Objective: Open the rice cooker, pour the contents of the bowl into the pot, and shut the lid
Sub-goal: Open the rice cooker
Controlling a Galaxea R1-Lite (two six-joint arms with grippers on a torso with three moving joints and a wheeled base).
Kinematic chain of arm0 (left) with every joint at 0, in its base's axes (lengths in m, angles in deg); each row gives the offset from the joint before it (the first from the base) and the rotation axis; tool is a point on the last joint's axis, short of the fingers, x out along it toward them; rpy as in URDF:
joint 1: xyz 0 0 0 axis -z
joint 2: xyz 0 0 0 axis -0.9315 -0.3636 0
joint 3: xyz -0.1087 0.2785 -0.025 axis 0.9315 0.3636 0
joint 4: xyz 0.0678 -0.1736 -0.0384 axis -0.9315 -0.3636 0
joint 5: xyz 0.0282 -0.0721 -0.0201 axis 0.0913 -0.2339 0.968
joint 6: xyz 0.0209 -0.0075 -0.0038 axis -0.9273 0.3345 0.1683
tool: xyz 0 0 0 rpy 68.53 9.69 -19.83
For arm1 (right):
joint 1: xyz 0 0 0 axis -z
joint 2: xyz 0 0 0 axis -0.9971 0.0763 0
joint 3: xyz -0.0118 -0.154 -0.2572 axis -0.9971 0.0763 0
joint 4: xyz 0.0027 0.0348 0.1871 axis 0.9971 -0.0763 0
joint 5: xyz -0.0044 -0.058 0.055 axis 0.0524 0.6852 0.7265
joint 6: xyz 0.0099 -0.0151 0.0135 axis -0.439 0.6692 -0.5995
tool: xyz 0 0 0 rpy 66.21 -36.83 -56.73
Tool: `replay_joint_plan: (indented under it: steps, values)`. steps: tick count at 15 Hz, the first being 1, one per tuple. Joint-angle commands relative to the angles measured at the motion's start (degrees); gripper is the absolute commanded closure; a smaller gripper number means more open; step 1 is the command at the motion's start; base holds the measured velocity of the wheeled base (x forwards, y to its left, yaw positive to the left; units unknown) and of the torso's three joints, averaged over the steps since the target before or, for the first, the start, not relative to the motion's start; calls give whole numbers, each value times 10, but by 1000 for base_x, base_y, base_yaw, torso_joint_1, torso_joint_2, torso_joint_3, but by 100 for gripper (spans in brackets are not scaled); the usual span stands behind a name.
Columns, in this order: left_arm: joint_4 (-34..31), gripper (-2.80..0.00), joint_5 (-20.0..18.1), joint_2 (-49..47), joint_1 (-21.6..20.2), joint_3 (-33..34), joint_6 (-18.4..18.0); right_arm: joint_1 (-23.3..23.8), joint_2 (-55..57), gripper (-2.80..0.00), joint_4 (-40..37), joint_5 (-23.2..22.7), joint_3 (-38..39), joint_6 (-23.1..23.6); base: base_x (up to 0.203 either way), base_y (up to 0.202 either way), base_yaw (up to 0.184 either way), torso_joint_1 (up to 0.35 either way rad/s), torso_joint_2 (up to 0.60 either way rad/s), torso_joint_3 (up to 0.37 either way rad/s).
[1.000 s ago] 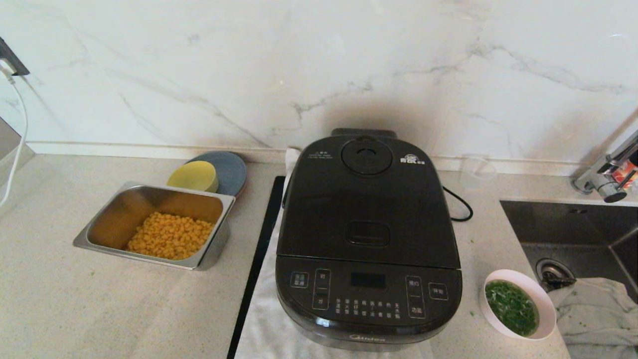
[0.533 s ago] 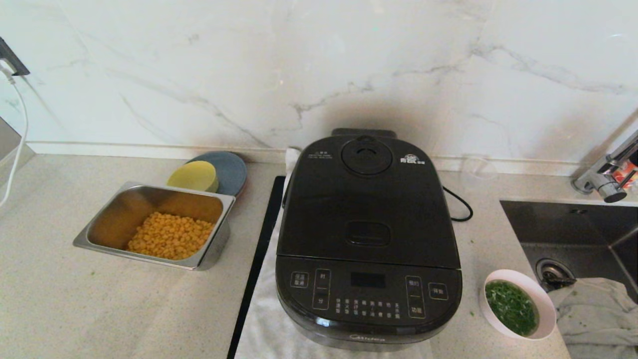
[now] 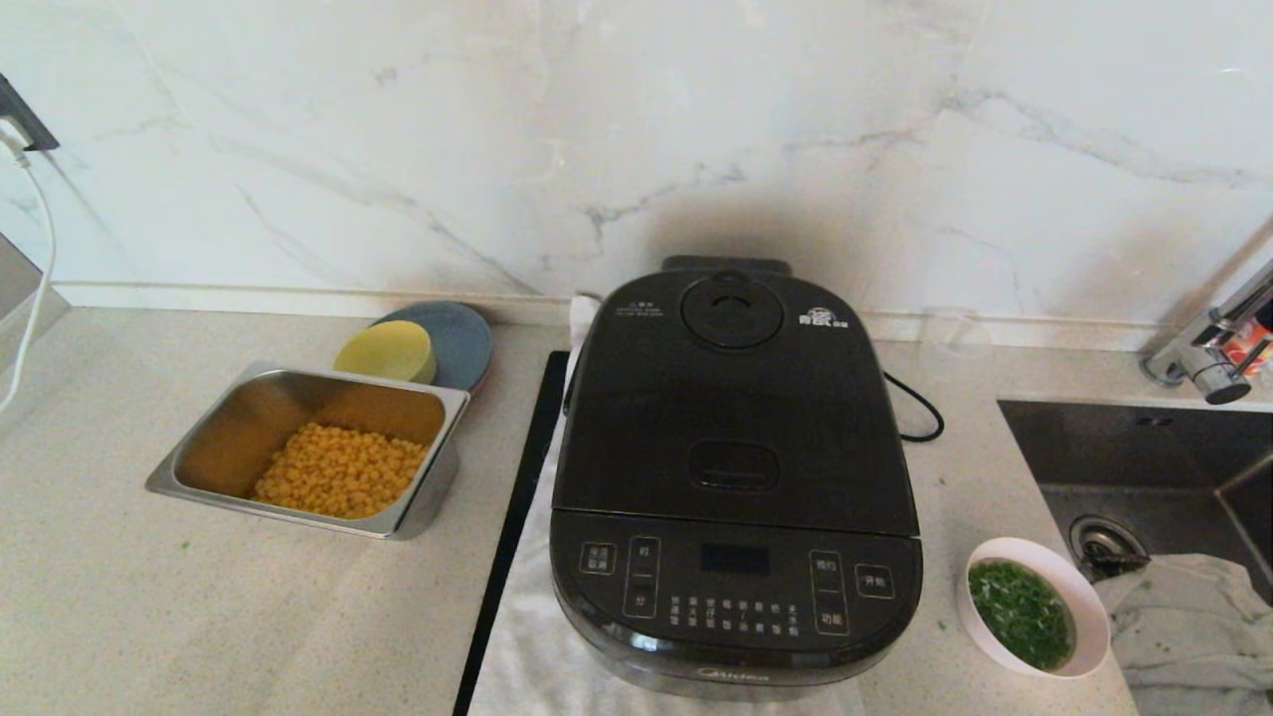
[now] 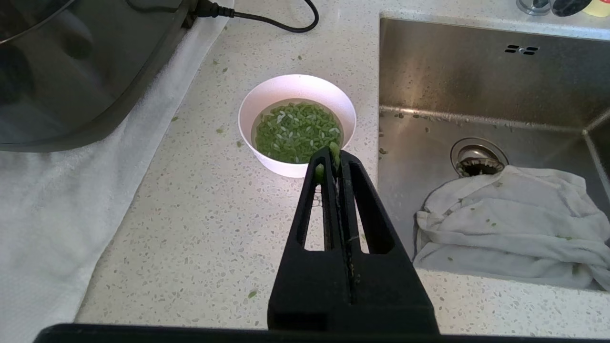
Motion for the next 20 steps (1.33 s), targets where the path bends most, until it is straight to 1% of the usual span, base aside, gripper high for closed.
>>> replay_joint_plan:
  steps: [1,2,4,5,6,8,10,12,15,17,18,20]
  values:
    - [-12,0,-32,-193,24,-106,33,0,1,0,0,0,0,0,0,0,0,0,0,0]
    - [-17,0,-43,-236,60,-137,51,0,1,0,0,0,-1,0,0,0,0,0,0,0]
    - [-23,0,-54,-302,147,-183,97,0,1,0,0,0,0,0,0,0,0,0,0,0]
    - [-24,0,-54,-333,186,-203,118,0,1,0,0,0,-1,0,0,0,0,0,0,0]
    - [-24,0,-46,-361,223,-219,131,0,1,0,0,0,0,0,0,0,0,0,0,0]
    - [-21,0,0,-400,293,-241,139,0,1,0,0,0,0,0,0,0,0,0,0,0]
    - [-13,0,67,-428,361,-251,141,0,1,0,0,0,0,0,0,0,0,0,0,0]
    - [21,0,117,-453,401,-252,141,0,1,0,0,0,0,0,0,0,0,0,0,0]
    - [29,0,142,-484,436,-249,141,0,1,0,0,0,0,0,0,0,0,0,0,0]
    - [30,0,152,-504,459,-245,152,0,1,0,0,0,0,0,0,0,0,0,0,0]
    - [30,0,164,-517,472,-243,158,0,1,0,0,0,0,0,0,0,0,0,0,0]
    - [45,0,201,-544,497,-235,165,0,1,0,0,0,0,0,0,0,0,0,0,0]
